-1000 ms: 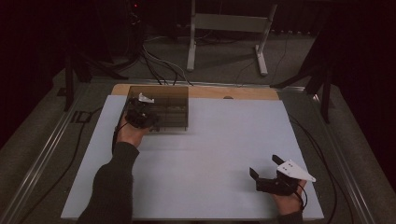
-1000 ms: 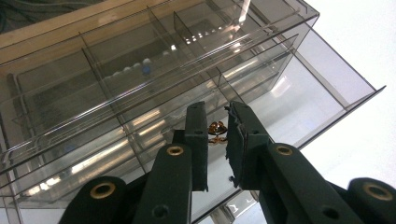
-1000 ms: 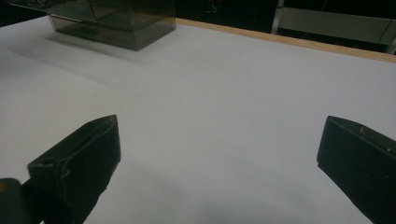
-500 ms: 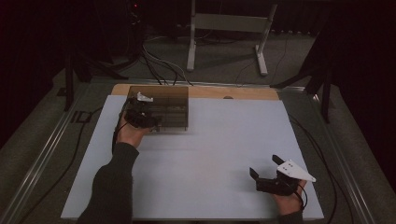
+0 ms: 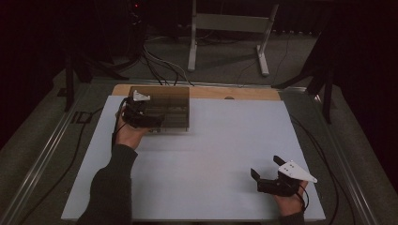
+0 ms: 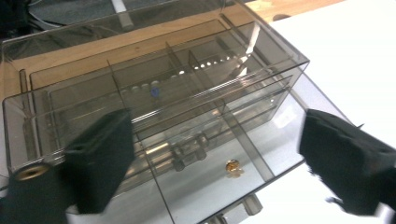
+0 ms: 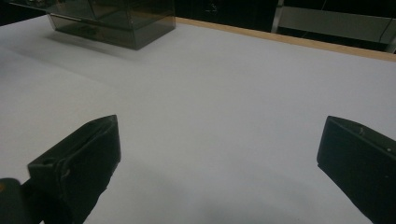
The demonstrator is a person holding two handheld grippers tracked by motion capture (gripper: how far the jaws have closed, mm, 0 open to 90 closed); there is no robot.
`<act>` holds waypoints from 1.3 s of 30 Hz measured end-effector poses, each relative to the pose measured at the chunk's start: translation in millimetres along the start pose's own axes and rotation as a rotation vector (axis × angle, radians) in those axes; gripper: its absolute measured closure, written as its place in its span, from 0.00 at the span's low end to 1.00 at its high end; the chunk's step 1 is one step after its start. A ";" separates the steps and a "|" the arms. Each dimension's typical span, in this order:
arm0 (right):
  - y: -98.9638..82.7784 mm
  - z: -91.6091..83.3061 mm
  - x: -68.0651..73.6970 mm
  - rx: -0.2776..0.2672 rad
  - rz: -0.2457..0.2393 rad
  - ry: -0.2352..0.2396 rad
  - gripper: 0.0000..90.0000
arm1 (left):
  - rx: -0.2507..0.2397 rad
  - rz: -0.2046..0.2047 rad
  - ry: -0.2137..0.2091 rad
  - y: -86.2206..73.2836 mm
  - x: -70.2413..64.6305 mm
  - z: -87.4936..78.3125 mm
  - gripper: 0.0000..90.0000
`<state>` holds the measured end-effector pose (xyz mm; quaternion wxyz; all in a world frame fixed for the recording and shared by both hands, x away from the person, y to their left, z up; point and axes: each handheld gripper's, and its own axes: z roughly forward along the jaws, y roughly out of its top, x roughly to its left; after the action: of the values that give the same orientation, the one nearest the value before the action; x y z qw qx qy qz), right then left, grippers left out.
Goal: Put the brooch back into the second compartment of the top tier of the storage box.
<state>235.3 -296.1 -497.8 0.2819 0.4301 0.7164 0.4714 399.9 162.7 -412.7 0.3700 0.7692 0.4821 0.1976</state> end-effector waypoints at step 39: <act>0.1 0.2 1.2 -0.005 -0.003 0.009 0.00 | -0.129 0.163 -0.119 -43.1 -33.0 -37.9 0.00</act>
<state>234.9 -295.0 -497.8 0.2807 0.4263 0.7171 0.4747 334.1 159.1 -419.1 0.4294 0.7907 0.3815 0.2118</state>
